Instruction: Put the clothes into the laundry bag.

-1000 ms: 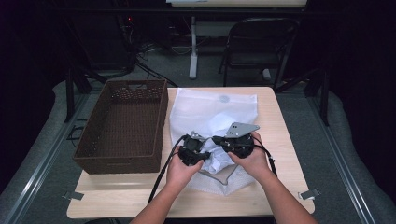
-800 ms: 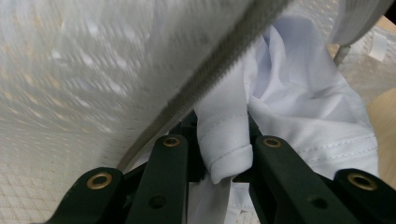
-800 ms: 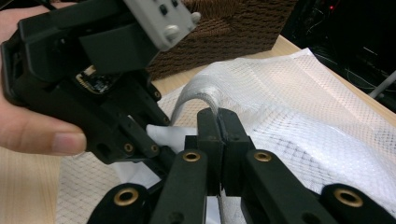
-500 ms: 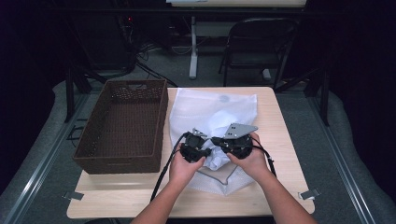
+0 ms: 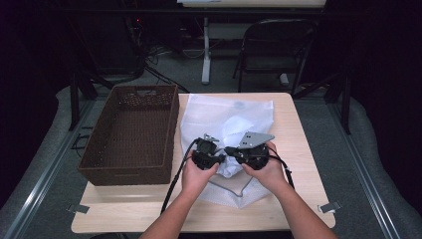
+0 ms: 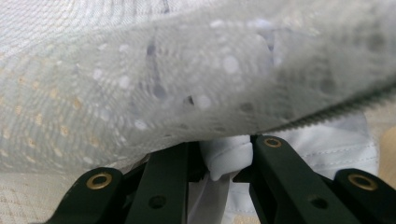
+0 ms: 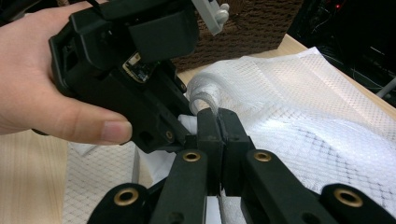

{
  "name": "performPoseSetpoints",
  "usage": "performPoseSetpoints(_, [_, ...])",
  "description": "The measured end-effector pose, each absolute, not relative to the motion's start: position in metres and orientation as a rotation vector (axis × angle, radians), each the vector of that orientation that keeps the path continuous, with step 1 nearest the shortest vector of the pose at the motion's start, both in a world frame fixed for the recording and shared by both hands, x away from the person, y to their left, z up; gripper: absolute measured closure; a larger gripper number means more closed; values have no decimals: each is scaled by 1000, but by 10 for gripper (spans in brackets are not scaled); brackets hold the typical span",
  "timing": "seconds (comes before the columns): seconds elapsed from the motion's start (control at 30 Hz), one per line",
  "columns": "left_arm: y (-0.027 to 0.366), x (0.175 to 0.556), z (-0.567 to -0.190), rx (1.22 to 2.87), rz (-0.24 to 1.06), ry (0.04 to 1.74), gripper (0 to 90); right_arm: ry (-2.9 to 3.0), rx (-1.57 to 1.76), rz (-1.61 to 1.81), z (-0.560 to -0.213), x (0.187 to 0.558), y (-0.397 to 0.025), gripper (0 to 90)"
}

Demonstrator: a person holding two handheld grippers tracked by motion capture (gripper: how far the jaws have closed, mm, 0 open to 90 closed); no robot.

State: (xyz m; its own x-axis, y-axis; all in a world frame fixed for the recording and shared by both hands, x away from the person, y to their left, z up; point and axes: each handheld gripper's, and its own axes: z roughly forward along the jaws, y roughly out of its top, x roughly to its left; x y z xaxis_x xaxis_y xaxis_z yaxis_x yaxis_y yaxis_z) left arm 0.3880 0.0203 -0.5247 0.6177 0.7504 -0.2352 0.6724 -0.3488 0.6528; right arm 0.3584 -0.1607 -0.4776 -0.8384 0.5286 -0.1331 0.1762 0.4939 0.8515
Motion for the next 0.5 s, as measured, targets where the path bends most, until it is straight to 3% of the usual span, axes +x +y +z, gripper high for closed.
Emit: performPoseSetpoints(0.5, [18,397,-533,2043,151,1166,804,2367,584,1284,-478,358,-160,893])
